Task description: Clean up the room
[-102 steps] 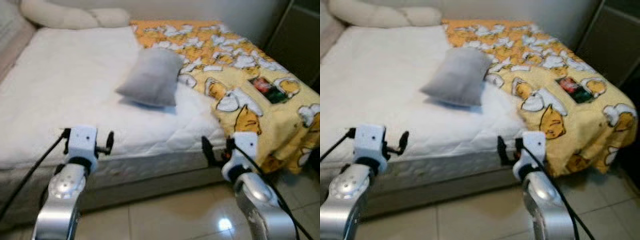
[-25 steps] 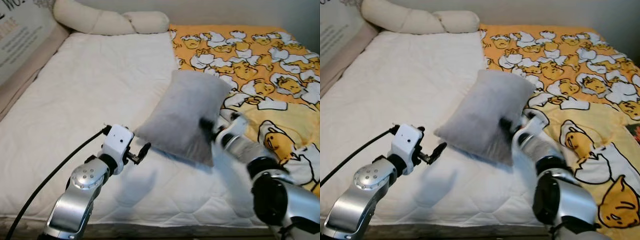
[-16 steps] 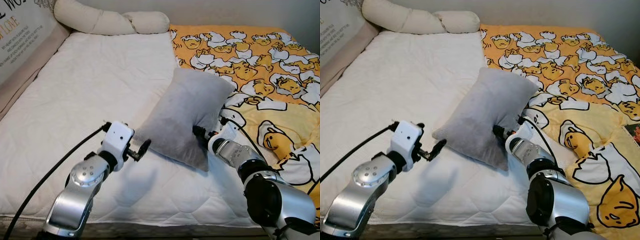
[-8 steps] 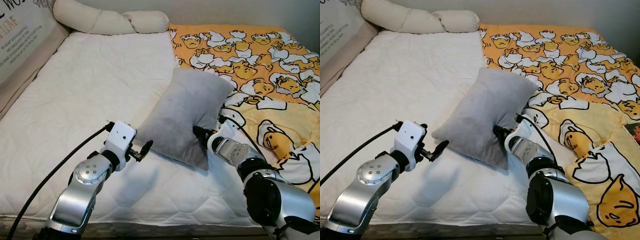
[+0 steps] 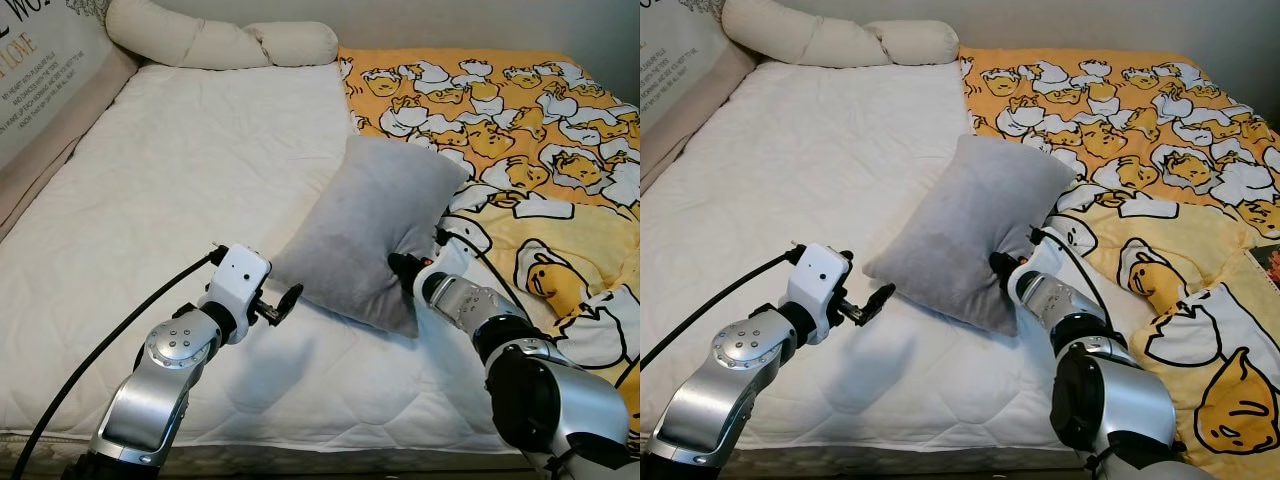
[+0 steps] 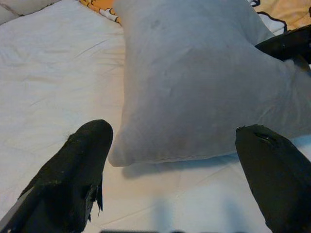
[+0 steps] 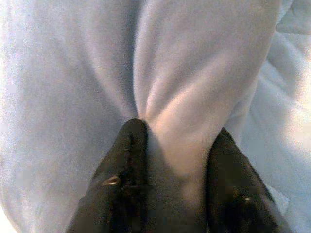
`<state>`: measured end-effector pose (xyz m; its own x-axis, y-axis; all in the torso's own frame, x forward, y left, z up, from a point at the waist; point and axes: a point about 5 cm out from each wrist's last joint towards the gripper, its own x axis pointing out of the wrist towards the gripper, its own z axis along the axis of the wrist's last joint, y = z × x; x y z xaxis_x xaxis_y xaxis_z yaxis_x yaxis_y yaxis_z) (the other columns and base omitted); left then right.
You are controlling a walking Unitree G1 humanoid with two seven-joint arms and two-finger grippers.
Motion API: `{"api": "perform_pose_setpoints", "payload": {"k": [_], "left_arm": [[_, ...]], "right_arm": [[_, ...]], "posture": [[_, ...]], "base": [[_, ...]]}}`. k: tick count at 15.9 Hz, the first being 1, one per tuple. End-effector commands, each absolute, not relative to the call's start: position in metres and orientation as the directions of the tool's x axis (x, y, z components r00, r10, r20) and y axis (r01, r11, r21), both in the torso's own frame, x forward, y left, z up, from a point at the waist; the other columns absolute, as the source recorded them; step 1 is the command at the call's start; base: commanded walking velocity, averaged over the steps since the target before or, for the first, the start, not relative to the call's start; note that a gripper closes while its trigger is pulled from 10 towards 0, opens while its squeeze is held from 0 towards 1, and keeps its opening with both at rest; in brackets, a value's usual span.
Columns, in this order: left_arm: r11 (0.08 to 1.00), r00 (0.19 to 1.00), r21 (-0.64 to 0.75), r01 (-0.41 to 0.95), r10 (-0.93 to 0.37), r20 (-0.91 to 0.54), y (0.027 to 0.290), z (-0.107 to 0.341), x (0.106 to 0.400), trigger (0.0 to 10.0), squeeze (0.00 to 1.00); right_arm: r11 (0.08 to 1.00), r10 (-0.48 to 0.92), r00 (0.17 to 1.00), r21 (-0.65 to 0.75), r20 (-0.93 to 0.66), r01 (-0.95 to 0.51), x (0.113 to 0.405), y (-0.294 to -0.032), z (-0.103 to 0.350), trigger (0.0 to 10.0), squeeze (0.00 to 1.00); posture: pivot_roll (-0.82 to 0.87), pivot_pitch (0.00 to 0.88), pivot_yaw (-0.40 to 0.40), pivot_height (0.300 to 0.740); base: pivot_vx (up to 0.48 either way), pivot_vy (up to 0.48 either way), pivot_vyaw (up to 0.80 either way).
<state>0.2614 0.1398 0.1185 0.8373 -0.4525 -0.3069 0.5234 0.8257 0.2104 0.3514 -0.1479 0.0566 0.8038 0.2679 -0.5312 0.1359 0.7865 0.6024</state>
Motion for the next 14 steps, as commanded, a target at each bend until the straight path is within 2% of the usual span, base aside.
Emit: {"api": "perform_pose_setpoints", "payload": {"k": [1, 8, 14], "left_arm": [[0.824, 0.841, 0.222, 0.522, -0.452, -0.299, 0.141, 0.121, 0.264, 10.0, 0.00], [0.825, 0.840, 0.217, 0.521, -0.452, -0.299, 0.140, 0.121, 0.262, 10.0, 0.00], [0.892, 0.898, 0.188, 0.410, -0.359, -0.253, 0.158, 0.127, 0.268, 10.0, 0.00]], "right_arm": [[0.791, 0.297, 0.784, 0.600, -0.546, 0.119, 0.350, -0.140, 0.055, 0.0, 0.00], [0.803, 0.298, 0.793, 0.588, -0.532, 0.093, 0.354, -0.139, 0.060, 0.0, 0.00], [0.762, 0.438, 0.821, 0.636, -0.366, -0.122, 0.379, -0.103, 0.109, 0.0, 0.00]], "posture": [[-0.07, 0.000, 0.014, 0.740], [-0.08, 0.000, 0.010, 0.740], [-0.07, 0.000, 0.013, 0.740]], "base": [[0.000, 0.000, 0.00], [0.000, 0.000, 0.00], [0.000, 0.000, 0.00]]}}
